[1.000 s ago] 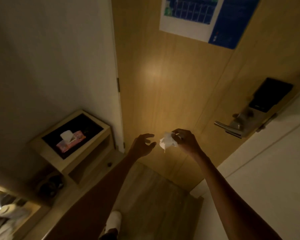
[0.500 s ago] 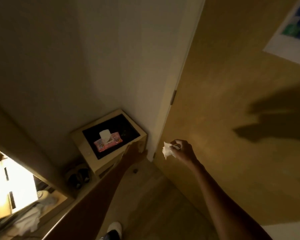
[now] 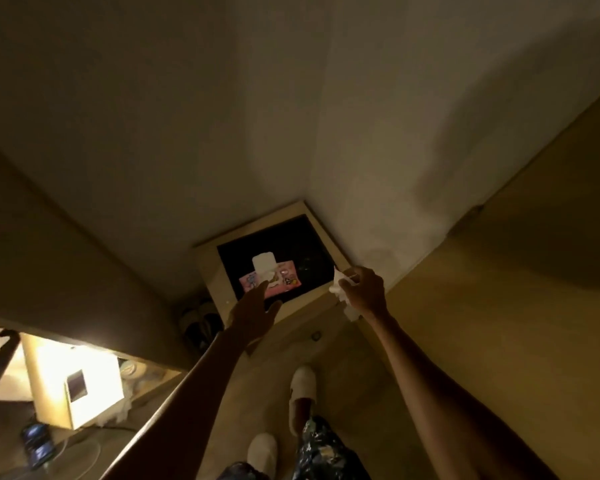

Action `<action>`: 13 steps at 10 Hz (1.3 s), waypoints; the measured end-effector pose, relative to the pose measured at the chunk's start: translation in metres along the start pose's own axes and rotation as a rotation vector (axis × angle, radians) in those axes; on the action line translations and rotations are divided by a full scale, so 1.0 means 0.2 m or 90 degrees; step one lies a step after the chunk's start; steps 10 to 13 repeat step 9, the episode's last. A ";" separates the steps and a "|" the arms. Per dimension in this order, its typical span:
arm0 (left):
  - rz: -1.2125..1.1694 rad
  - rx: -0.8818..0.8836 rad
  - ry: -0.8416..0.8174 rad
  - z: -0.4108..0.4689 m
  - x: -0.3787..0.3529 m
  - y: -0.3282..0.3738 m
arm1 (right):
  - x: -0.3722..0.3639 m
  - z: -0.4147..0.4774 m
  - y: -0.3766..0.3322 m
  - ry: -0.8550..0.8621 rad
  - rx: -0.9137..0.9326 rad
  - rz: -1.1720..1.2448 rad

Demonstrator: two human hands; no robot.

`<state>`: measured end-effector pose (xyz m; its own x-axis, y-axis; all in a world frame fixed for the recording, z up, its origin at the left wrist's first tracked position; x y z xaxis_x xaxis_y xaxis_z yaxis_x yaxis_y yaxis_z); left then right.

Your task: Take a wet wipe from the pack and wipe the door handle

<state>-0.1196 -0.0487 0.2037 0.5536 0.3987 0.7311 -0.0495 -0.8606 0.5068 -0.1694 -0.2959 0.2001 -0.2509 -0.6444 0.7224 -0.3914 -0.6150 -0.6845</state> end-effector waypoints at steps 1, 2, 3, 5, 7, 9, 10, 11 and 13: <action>0.053 0.029 -0.017 0.17 0.00 -0.08 | -0.15 0.25 0.05 -0.045 0.000 -0.001; 0.085 0.062 -0.014 0.32 0.02 -0.09 | -0.30 0.49 0.13 -0.074 -0.020 -0.009; 0.090 0.087 -0.007 0.47 0.00 -0.11 | -0.46 0.69 0.21 -0.115 -0.023 -0.047; 0.063 0.139 -0.030 0.63 -0.06 -0.16 | -0.63 0.92 0.30 -0.131 -0.052 -0.069; 0.049 0.156 -0.035 0.72 -0.07 -0.18 | -0.69 1.03 0.27 -0.129 -0.037 -0.105; 0.022 0.153 -0.010 0.77 -0.03 -0.12 | -0.69 1.04 0.25 -0.143 -0.045 -0.113; 0.022 0.153 -0.010 0.77 -0.03 -0.12 | -0.69 1.04 0.25 -0.143 -0.045 -0.113; 0.022 0.153 -0.010 0.77 -0.03 -0.12 | -0.69 1.04 0.25 -0.143 -0.045 -0.113; 0.022 0.153 -0.010 0.77 -0.03 -0.12 | -0.69 1.04 0.25 -0.143 -0.045 -0.113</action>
Point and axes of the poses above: each hand's wrist, its own z-axis towards the middle knuckle, its own x-axis out of the back of the hand, y = z × x, the point moved 2 cm from there along z, towards the middle knuckle, and after that the axes turned 5 degrees about x, right-handed, at the moved point
